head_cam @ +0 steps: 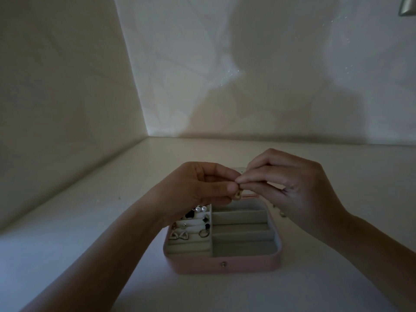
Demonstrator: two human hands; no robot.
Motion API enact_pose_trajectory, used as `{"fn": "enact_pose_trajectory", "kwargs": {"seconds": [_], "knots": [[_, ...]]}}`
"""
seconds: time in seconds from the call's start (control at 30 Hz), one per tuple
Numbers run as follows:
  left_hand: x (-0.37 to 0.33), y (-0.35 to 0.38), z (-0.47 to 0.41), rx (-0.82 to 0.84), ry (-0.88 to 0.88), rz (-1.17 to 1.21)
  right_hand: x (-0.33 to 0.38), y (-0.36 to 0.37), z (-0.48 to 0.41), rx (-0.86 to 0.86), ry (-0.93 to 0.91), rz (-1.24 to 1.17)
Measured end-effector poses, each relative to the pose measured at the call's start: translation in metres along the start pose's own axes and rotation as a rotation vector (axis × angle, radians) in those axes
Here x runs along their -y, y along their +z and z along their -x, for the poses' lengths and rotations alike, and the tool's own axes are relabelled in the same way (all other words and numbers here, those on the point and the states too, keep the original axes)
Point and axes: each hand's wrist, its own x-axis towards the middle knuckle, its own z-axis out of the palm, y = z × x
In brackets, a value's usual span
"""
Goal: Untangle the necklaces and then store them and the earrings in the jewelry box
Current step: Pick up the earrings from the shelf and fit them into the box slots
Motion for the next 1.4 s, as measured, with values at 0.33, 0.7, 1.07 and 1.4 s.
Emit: {"fn": "enact_pose_trajectory", "kwargs": {"seconds": [0.33, 0.7, 1.07, 1.4], "knots": [[-0.001, -0.001, 0.003, -0.073, 0.064, -0.152, -0.001, 0.008, 0.004, -0.021, 0.046, -0.009], [-0.008, -0.011, 0.007, -0.060, 0.084, -0.241, -0.004, 0.013, 0.009, 0.073, 0.047, -0.019], [-0.019, -0.033, 0.022, -0.058, 0.007, -0.465, -0.024, 0.022, 0.017, 0.267, 0.203, -0.046], [-0.013, -0.018, 0.043, -0.043, -0.132, -0.700, -0.027, 0.019, 0.016, 0.326, 0.225, -0.064]]}}
